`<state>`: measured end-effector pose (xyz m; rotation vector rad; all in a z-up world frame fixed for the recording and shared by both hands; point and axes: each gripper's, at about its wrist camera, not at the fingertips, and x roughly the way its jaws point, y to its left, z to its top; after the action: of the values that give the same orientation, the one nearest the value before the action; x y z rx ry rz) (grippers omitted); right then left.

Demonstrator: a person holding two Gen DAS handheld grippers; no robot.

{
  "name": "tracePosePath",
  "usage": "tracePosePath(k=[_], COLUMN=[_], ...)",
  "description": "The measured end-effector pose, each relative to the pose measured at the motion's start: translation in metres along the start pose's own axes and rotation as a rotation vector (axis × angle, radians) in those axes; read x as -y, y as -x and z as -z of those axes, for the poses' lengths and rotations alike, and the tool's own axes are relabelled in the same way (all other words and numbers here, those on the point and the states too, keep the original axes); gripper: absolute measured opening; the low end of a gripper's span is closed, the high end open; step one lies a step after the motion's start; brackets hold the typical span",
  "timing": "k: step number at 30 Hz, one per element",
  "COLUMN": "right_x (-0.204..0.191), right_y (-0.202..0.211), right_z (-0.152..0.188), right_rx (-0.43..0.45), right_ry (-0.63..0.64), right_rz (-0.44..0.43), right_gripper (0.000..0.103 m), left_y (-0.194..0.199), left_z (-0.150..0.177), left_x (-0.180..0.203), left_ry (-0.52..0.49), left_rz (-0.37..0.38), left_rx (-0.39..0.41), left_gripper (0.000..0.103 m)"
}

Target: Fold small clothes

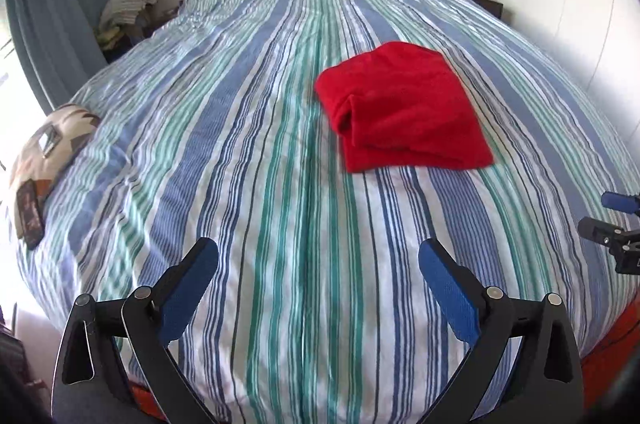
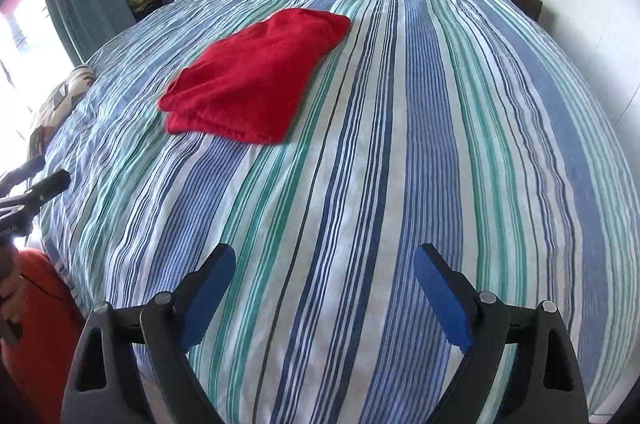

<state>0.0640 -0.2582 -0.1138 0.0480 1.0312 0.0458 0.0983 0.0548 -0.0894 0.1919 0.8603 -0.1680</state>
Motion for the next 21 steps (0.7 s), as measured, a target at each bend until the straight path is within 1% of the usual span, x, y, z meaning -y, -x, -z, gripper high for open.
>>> tracePosePath(k=[3, 6, 8, 10, 12, 14, 17, 21], right_x=[-0.009, -0.018, -0.026, -0.034, -0.043, -0.052, -0.063, -0.065], right_y=[0.029, 0.053, 0.066, 0.08, 0.096, 0.108, 0.126, 0.139], right_z=[0.012, 0.016, 0.016, 0.017, 0.02, 0.023, 0.033, 0.045], right_rx=[0.012, 0.034, 0.038, 0.052, 0.066, 0.067, 0.069, 0.054], right_ry=[0.023, 0.03, 0.038, 0.047, 0.064, 0.092, 0.135, 0.153], right_rz=[0.001, 0.002, 0.004, -0.004, -0.016, -0.02, -0.031, -0.031], right_gripper=[0.093, 0.095, 0.096, 0.096, 0.1, 0.101, 0.102, 0.102], left_y=[0.027, 0.047, 0.058, 0.069, 0.081, 0.094, 0.109, 0.123], left_z=[0.008, 0.015, 0.021, 0.028, 0.032, 0.036, 0.043, 0.046], left_x=[0.009, 0.015, 0.016, 0.014, 0.011, 0.01, 0.009, 0.007], left_ry=[-0.014, -0.032, -0.033, -0.016, 0.009, 0.025, 0.02, -0.022], left_rz=[-0.003, -0.045, -0.059, -0.044, -0.027, -0.03, -0.037, -0.042], left_rx=[0.019, 0.021, 0.014, -0.003, -0.023, -0.036, -0.043, -0.052], left_gripper=[0.101, 0.101, 0.101, 0.101, 0.101, 0.101, 0.101, 0.101])
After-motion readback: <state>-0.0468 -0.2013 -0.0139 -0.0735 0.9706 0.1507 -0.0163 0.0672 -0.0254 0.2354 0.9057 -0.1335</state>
